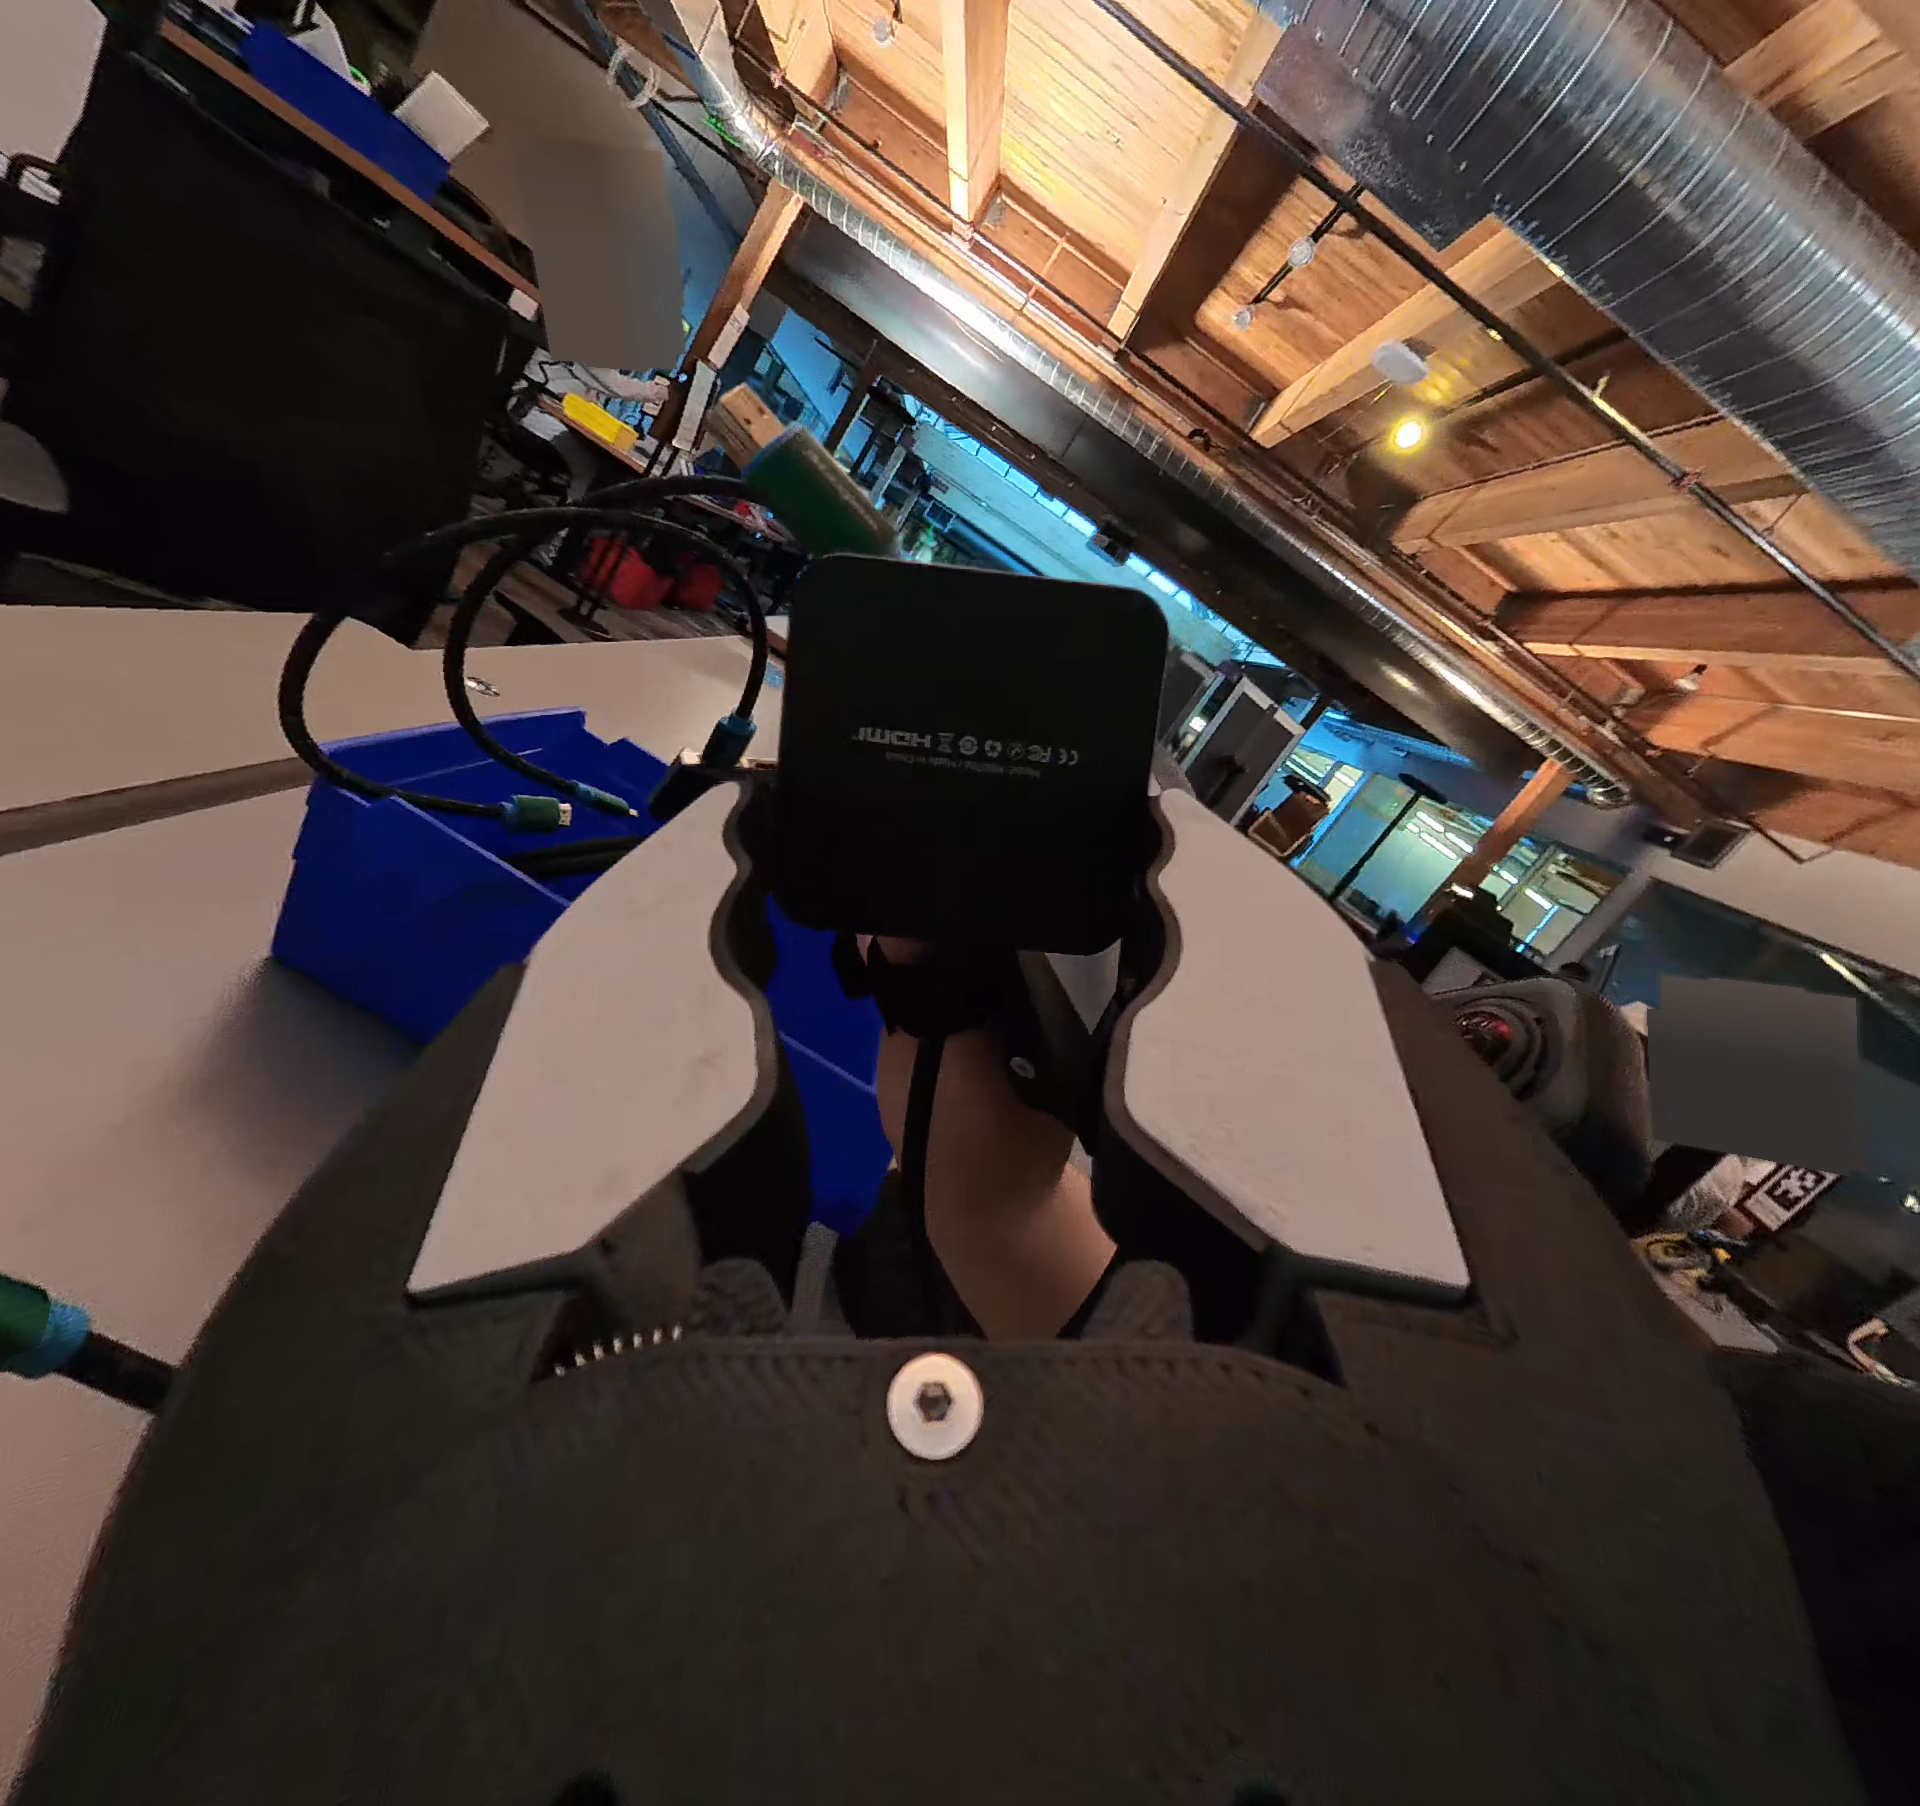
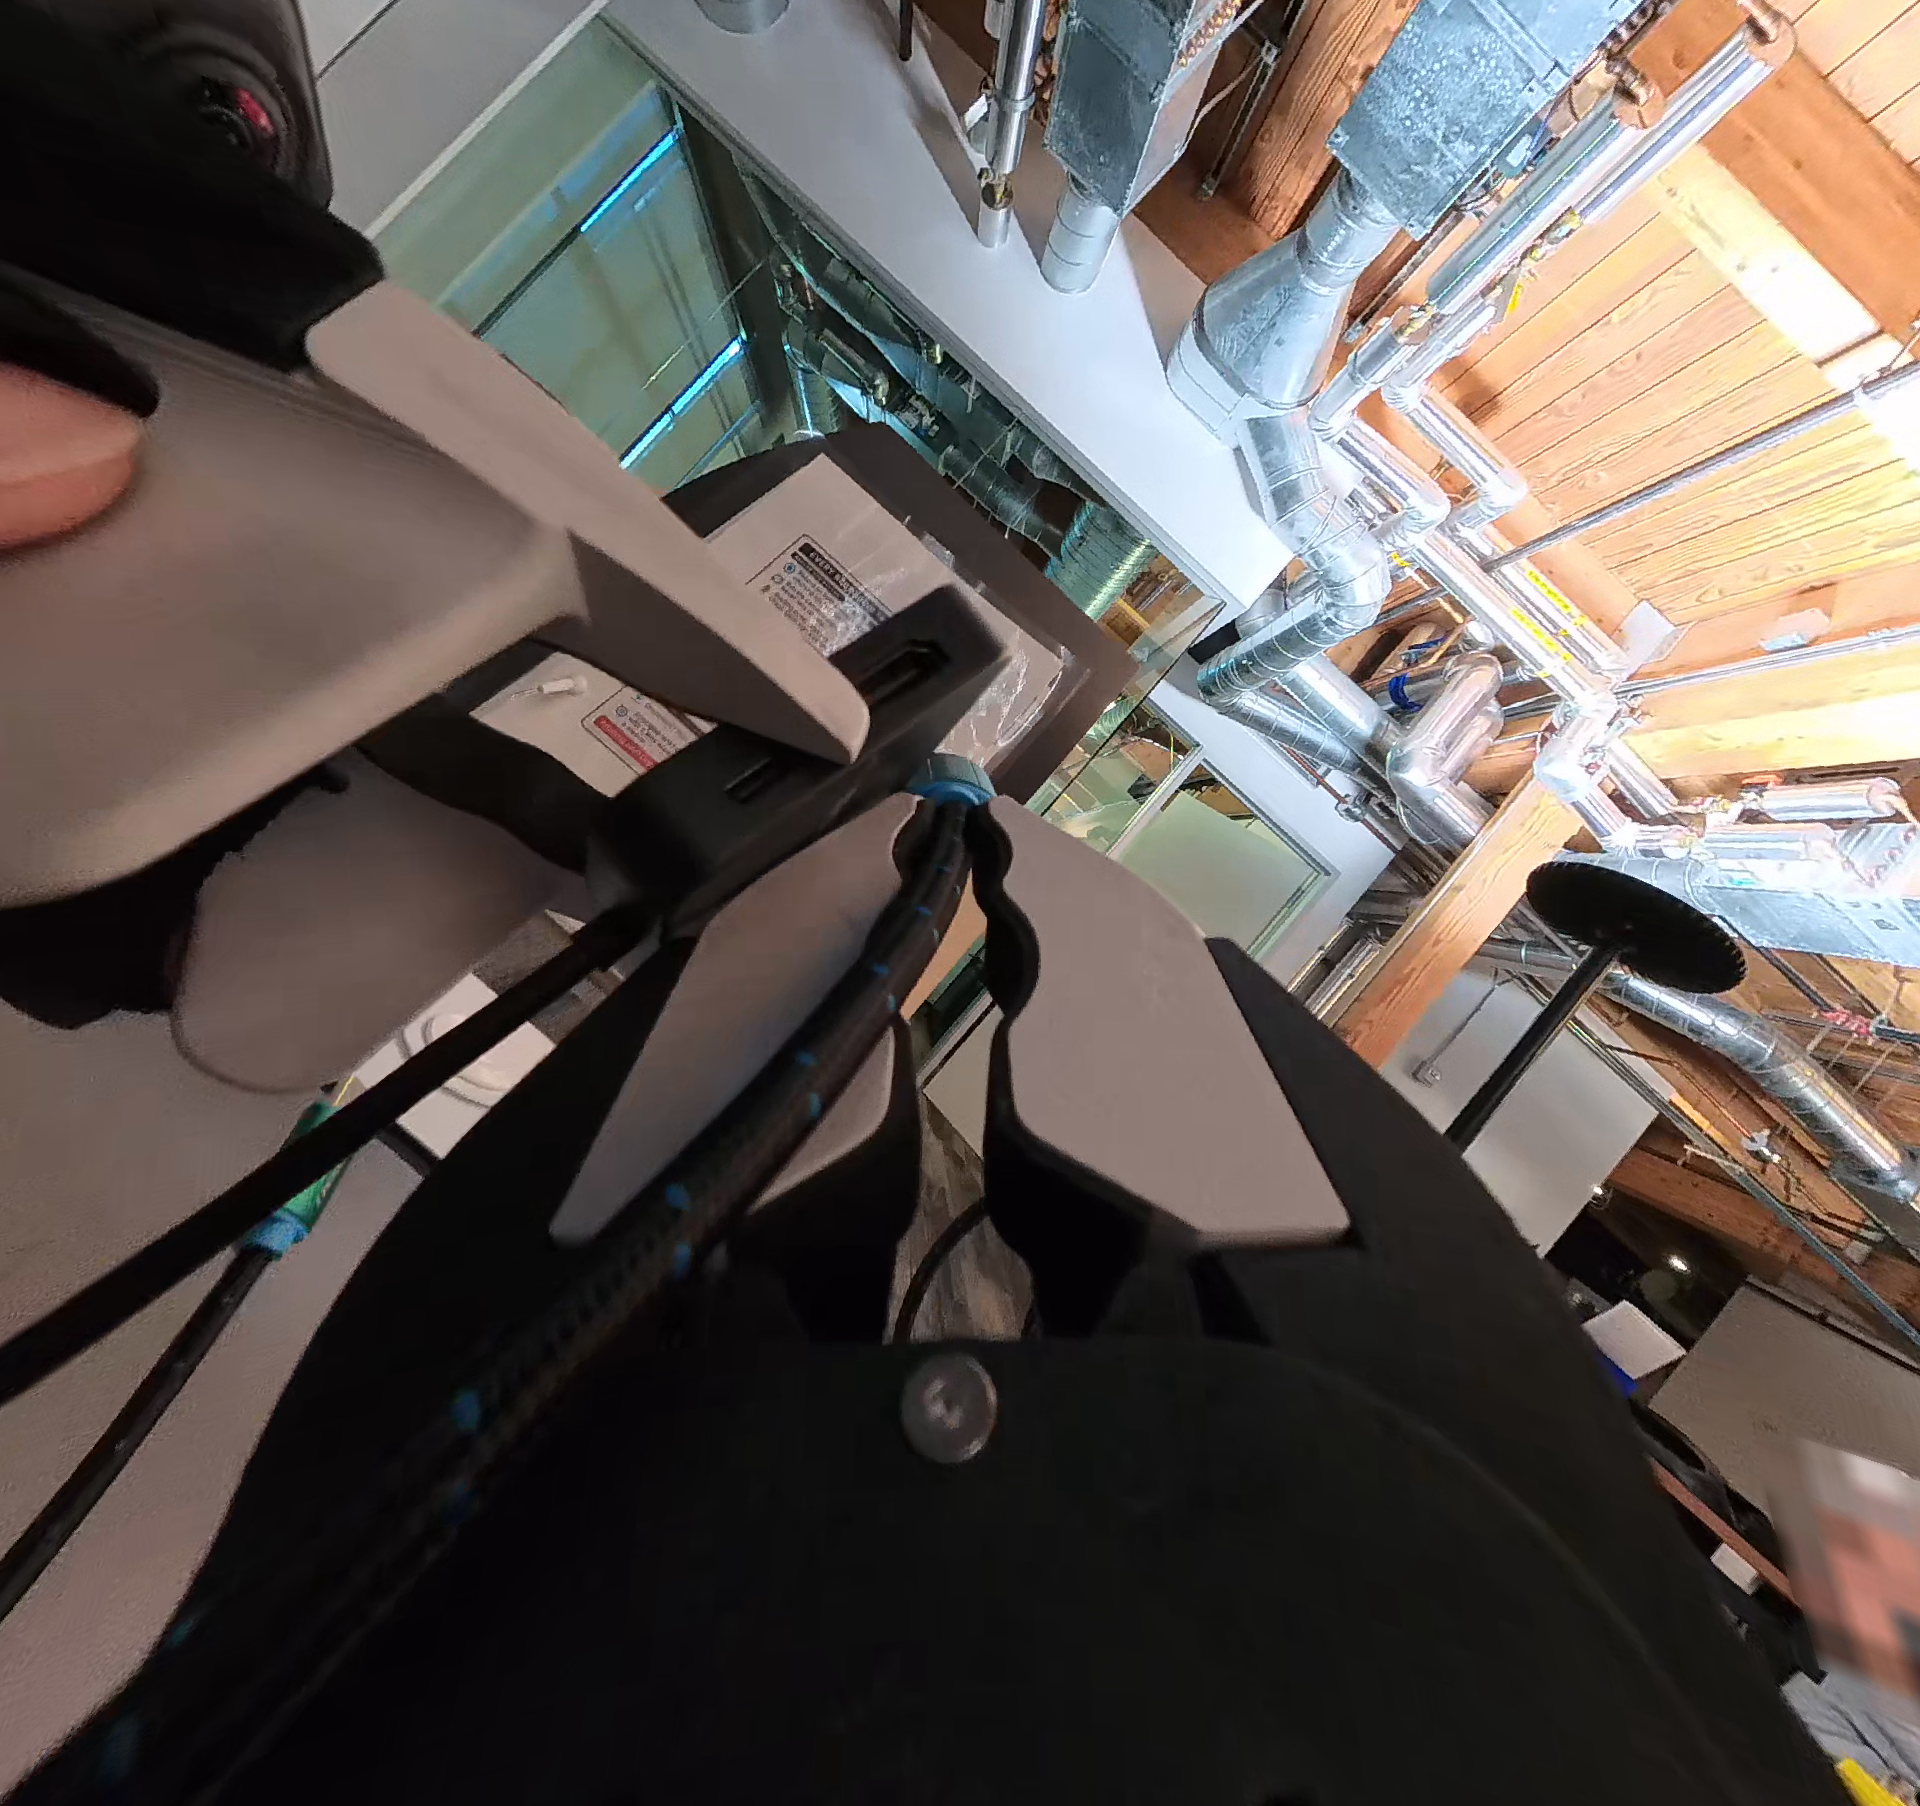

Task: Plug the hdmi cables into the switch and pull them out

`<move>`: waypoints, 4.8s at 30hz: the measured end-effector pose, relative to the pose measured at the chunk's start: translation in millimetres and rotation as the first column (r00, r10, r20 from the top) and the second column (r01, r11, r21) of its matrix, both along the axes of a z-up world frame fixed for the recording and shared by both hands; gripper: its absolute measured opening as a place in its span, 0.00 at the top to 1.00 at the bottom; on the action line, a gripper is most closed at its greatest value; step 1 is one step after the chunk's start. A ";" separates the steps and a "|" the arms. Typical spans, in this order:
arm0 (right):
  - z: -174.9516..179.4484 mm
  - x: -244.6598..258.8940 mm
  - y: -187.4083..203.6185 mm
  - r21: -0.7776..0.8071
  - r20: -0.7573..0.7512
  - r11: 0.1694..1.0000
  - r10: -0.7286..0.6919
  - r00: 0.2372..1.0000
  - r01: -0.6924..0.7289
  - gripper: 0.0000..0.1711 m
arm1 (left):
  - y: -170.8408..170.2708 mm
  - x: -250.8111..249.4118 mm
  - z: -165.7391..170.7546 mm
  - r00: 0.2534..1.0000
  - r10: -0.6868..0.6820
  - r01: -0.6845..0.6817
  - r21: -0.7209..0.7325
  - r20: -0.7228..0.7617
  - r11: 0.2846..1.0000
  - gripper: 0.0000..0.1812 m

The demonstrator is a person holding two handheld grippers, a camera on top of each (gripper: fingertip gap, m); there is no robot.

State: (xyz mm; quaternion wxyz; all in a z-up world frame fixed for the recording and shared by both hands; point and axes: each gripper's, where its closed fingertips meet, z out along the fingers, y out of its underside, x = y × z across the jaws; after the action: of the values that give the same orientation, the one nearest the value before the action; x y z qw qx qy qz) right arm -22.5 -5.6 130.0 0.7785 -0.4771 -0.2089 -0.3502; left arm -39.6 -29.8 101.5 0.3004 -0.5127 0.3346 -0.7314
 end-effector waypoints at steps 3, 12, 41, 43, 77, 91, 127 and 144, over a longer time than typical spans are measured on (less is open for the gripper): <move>-3.3 0.5 2.5 -0.013 0.004 1.000 -0.010 1.000 0.010 0.96 | 2.0 0.4 -3.4 1.000 0.010 -0.009 0.014 -0.026 1.000 0.63; -6.7 0.6 5.8 -0.029 -0.005 1.000 -0.007 1.000 0.007 0.97 | 3.7 0.9 -6.5 0.998 0.032 -0.030 0.054 -0.047 0.998 0.63; -9.2 -54.7 -32.3 -0.328 0.464 0.933 0.297 0.835 -0.149 0.96 | 54.4 -32.1 -10.8 0.948 0.242 -0.163 0.334 -0.209 0.928 0.63; -10.7 -53.5 -31.7 -0.341 0.463 0.929 0.299 0.835 -0.144 0.96 | 55.0 -31.3 -12.8 0.942 0.255 -0.168 0.348 -0.220 0.922 0.63; -13.5 -50.0 -32.6 -0.317 0.353 0.889 0.433 0.829 -0.329 0.96 | 49.0 -37.2 -11.6 0.865 0.414 -0.220 0.526 -0.285 0.822 0.64; -15.5 -43.5 -22.8 -0.235 0.321 0.909 0.406 0.856 -0.344 0.96 | 56.9 -42.6 -2.2 0.777 0.589 -0.333 0.649 -0.223 0.685 0.64; -31.5 -39.9 -19.9 -0.276 -0.840 0.180 0.432 0.328 -0.944 0.93 | 24.7 -37.2 22.7 0.727 0.652 -0.294 0.956 0.213 0.016 0.64; -31.9 -31.1 -21.5 -0.262 -0.884 0.124 0.367 0.290 -0.957 0.92 | -6.3 -21.1 0.3 0.858 0.510 -0.174 0.969 0.062 0.175 0.65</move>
State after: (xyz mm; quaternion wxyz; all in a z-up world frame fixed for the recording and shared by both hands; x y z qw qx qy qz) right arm -53.7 -27.1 98.1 0.5543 -0.6777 -0.2698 0.4008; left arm -60.7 -36.2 101.7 0.6538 -0.3841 0.6171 -0.2102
